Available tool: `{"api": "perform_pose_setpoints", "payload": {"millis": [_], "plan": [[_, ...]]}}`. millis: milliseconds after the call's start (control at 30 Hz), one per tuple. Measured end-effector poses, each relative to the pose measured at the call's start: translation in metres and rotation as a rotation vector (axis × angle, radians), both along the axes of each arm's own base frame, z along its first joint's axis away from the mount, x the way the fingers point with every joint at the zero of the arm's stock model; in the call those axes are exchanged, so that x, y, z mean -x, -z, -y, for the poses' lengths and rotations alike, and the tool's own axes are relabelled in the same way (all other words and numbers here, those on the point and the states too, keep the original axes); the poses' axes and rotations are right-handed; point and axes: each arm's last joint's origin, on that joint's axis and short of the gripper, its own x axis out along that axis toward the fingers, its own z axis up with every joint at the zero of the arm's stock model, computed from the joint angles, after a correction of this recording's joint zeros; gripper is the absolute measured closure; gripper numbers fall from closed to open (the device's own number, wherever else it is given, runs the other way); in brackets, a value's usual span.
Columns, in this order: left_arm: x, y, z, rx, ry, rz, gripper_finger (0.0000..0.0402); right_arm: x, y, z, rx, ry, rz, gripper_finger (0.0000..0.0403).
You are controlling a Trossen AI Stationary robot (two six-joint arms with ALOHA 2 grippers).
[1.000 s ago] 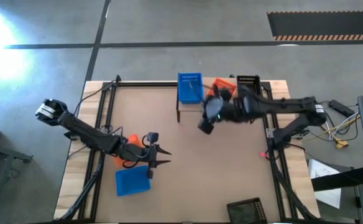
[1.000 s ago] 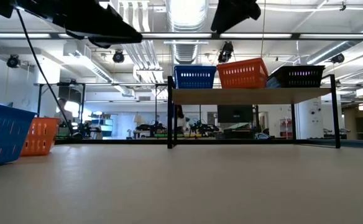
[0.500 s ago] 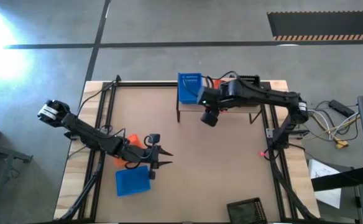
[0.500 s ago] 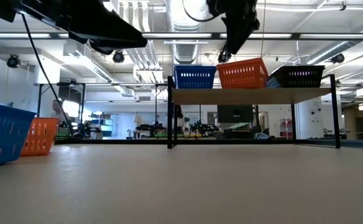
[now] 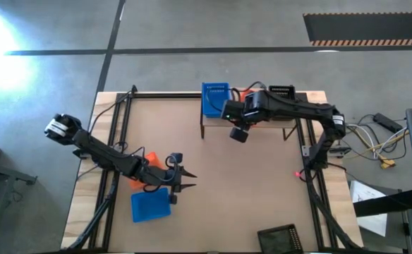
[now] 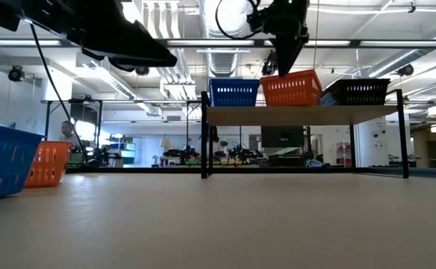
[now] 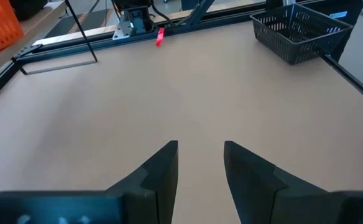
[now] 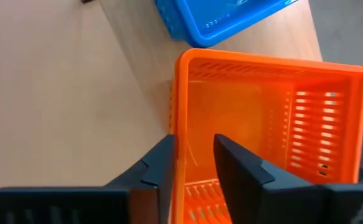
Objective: Stack baskets on shelf by color
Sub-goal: Stack the bottom orange bin on top of the other orange bin on the shelf
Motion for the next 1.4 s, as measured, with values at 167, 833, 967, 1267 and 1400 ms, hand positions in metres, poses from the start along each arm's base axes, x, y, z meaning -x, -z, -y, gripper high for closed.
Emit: {"api": "perform_pose_setpoints", "payload": {"millis": [167, 833, 967, 1267, 1400], "plan": [[-0.0002, 0.0004, 0.0001, 0.000, 0.000, -0.001, 0.0288, 0.0027, -0.0020, -0.0014, -0.021, -0.034, -0.011, 0.0353], [-0.0001, 0.0003, 0.0001, 0.000, 0.000, -0.001, 0.0288, -0.0003, 0.0025, -0.0027, -0.074, -0.120, -0.033, 0.0357], [-0.0001, 0.0004, 0.0001, -0.001, 0.000, -0.002, 0.0288, -0.0003, 0.0027, -0.0031, -0.079, -0.186, -0.053, 0.0379], [-0.0001, 0.0005, 0.0000, -0.001, 0.001, -0.002, 0.0288, 0.0049, 0.0037, -0.0049, -0.109, -0.297, -0.135, 0.0392], [0.0000, 0.0006, 0.0000, -0.001, 0.001, -0.003, 0.0288, 0.0080, 0.0040, -0.0053, -0.109, -0.337, -0.182, 0.0393]]}}
